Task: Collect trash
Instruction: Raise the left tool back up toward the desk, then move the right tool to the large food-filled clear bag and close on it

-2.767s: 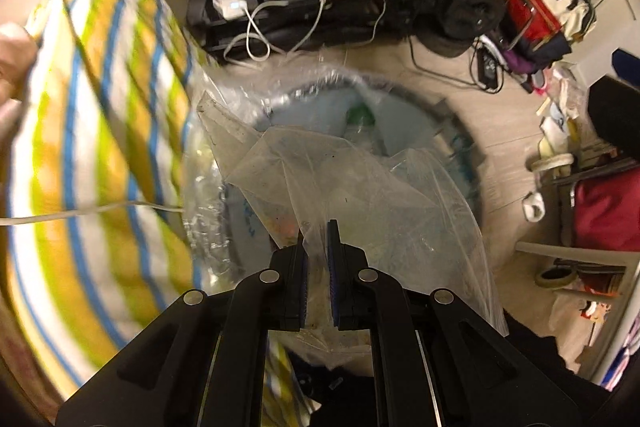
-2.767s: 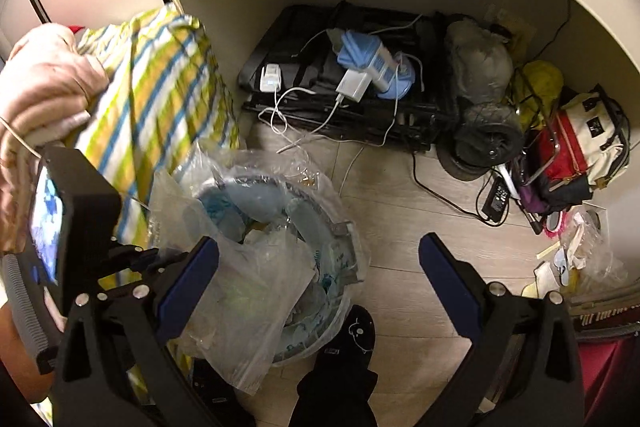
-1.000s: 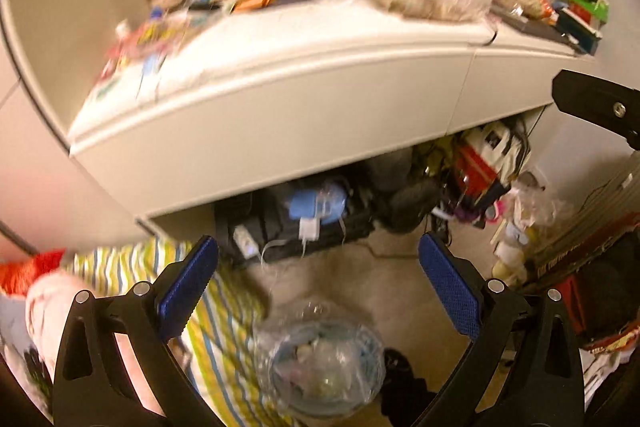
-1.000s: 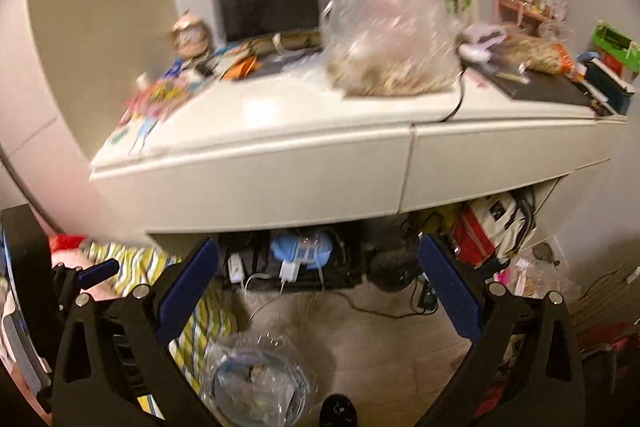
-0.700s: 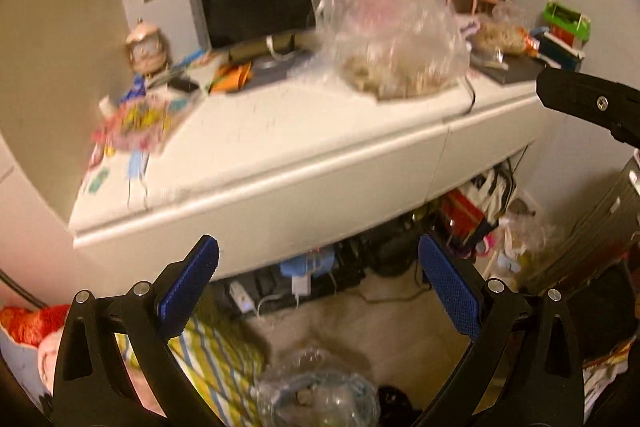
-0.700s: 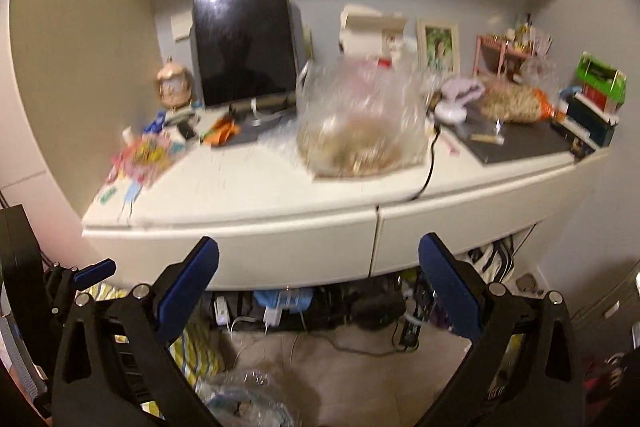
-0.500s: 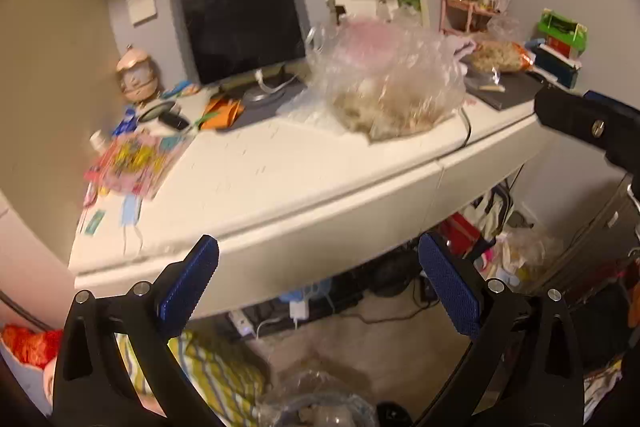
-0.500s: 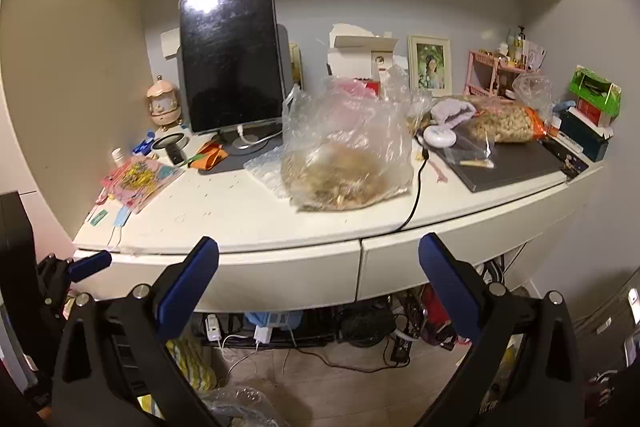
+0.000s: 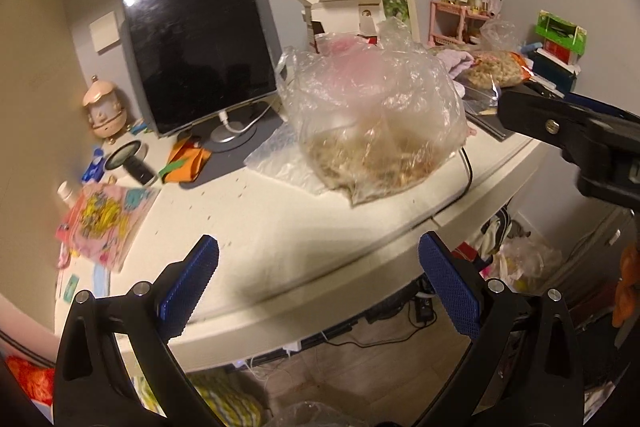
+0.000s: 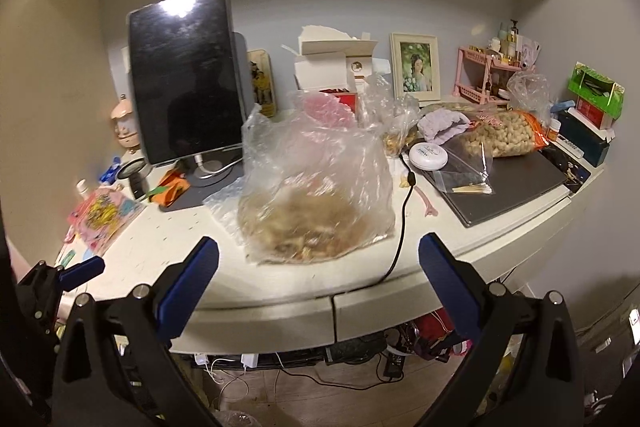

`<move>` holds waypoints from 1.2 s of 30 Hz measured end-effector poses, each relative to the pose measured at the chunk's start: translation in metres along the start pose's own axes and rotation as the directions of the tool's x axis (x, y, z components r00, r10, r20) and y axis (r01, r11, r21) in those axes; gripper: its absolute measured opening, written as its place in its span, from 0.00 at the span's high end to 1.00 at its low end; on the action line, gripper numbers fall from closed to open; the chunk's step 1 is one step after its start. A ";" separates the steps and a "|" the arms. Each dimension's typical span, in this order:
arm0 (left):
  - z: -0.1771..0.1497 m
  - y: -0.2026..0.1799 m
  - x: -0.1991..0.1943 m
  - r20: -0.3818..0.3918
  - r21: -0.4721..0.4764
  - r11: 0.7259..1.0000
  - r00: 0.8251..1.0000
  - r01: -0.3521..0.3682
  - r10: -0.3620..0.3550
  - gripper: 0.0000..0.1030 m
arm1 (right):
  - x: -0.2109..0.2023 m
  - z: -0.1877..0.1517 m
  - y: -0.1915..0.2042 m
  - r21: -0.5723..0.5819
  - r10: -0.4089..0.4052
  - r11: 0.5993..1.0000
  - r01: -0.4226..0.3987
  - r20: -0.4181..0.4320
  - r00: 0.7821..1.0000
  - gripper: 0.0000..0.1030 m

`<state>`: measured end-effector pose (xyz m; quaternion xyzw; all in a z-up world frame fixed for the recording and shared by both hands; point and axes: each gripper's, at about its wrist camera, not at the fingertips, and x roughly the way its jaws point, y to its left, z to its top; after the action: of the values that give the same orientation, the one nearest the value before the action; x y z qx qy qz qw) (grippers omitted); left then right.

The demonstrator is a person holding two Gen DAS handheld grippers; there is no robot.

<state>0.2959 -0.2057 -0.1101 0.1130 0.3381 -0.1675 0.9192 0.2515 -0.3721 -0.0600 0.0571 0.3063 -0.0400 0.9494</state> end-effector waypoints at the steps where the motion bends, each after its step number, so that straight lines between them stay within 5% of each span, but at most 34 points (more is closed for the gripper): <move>1: 0.006 -0.002 0.006 -0.001 0.006 1.000 1.000 -0.001 0.001 0.06 | 0.007 0.005 -0.003 0.004 -0.002 1.000 0.002 -0.005 1.000 0.06; 19: 0.070 -0.017 0.082 -0.007 0.057 0.997 0.999 0.048 -0.047 0.06 | 0.128 0.044 -0.028 0.063 0.007 0.998 0.003 -0.151 0.988 0.06; 36: 0.073 -0.007 0.118 -0.065 0.020 0.999 0.997 0.031 -0.029 0.06 | 0.213 0.053 -0.011 0.011 -0.004 1.000 0.007 -0.249 0.968 0.06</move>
<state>0.4204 -0.2629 -0.1340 0.1228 0.3676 -0.1810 0.9039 0.4529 -0.3986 -0.1428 0.0665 0.4230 -0.0368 0.9029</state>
